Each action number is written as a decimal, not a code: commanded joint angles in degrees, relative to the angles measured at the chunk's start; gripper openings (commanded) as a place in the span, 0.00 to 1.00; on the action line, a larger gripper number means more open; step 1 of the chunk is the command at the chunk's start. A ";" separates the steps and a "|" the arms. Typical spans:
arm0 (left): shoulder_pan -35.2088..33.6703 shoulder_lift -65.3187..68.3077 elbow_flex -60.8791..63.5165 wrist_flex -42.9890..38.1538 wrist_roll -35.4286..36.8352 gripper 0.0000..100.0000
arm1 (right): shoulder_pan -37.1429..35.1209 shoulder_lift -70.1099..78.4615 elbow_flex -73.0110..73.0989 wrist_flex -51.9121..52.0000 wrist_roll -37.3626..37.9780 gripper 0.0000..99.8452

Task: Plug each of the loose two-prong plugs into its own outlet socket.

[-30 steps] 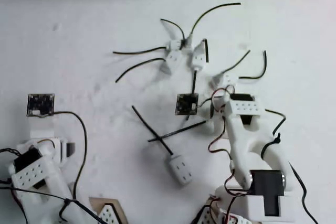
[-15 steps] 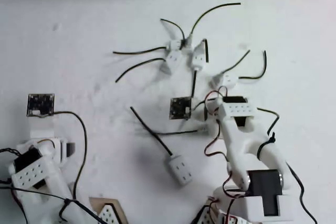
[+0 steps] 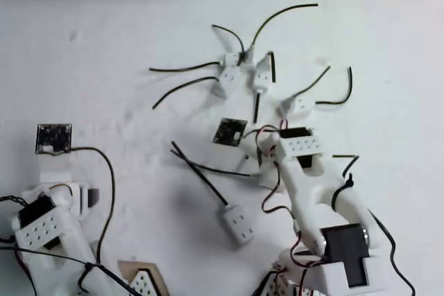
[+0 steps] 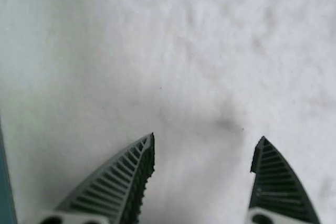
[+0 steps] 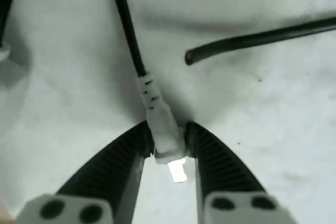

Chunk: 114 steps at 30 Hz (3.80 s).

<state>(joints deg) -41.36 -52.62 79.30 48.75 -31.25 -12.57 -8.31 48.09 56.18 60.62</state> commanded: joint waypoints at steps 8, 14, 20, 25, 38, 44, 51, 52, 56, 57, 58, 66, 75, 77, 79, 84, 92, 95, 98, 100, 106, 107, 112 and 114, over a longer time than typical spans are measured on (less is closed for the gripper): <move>-0.40 -1.63 -0.09 -0.97 0.79 0.30 | -4.53 -1.45 -0.35 0.57 -1.23 0.14; -0.40 -1.63 -0.09 -0.97 0.79 0.30 | -4.70 -1.45 -0.35 -0.92 -1.14 0.14; -0.40 -1.63 -0.09 -0.97 0.79 0.30 | -7.25 -1.54 -0.35 -0.22 -1.05 0.02; -0.40 -1.63 -0.09 -0.97 0.79 0.30 | -6.90 -7.60 -2.55 6.99 -2.55 0.02; 4.79 -1.80 -9.41 3.25 8.44 0.30 | -7.34 -42.24 -5.19 18.07 -32.09 0.02; 16.48 -1.80 -21.63 10.55 19.60 0.30 | -12.97 -54.90 -4.48 14.37 -45.80 0.02; 30.81 -1.80 -33.58 14.51 32.70 0.30 | -18.07 -60.70 -0.09 5.49 -53.89 0.02; 32.66 -1.80 -34.99 15.21 34.11 0.30 | -18.86 -61.14 1.05 4.26 -55.74 0.02; 36.62 -1.89 -35.96 16.26 39.12 0.30 | -20.18 -63.08 4.84 -0.66 -68.66 0.02; 36.97 -2.59 -34.99 16.18 39.38 0.30 | -20.26 -63.78 5.71 -1.36 -71.47 0.02; 37.14 -3.74 -33.41 15.74 39.47 0.30 | -20.88 -64.66 6.77 -1.71 -72.53 0.02; 39.25 -29.93 -15.91 6.86 39.56 0.30 | -25.19 -75.47 17.05 -6.46 -70.86 0.02; 48.57 -44.18 -11.34 13.01 35.87 0.30 | -32.66 -82.07 24.79 -7.96 -67.08 0.02; 51.38 -46.37 -11.16 15.21 34.29 0.30 | -33.27 -82.51 25.67 -8.13 -66.20 0.02; 53.93 -49.10 -11.16 17.67 32.97 0.30 | -33.36 -82.68 26.29 -8.22 -65.93 0.02; 58.59 -51.74 -11.08 20.66 30.15 0.30 | -33.36 -82.59 26.64 -8.22 -65.93 0.02; 66.42 -51.74 -11.25 23.12 25.76 0.30 | -33.36 -82.24 27.96 -8.22 -65.85 0.02; 66.59 -51.74 -11.25 22.68 25.41 0.30 | -33.36 -82.42 28.13 -8.22 -65.85 0.02; 59.12 -51.82 -11.16 20.40 27.78 0.30 | -33.27 -82.68 28.13 -8.04 -65.85 0.02; 54.20 -51.74 -10.55 18.37 29.80 0.30 | -33.27 -82.68 28.13 -7.96 -65.85 0.02; 47.08 -51.65 -7.30 13.80 32.53 0.30 | -33.36 -82.77 27.78 -7.87 -65.93 0.02; 46.99 -51.65 -6.68 12.92 32.44 0.30 | -33.45 -82.77 27.78 -7.87 -65.93 0.02; 48.75 -51.65 -5.27 11.34 32.44 0.30 | -35.82 -82.77 27.69 -7.87 -65.93 0.02; 50.42 -51.65 -5.27 11.52 32.35 0.30 | -38.20 -82.77 27.78 -7.78 -65.93 0.02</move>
<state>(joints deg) 6.55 -103.96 74.11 61.76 0.48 -48.18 -90.24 76.92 49.14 -5.67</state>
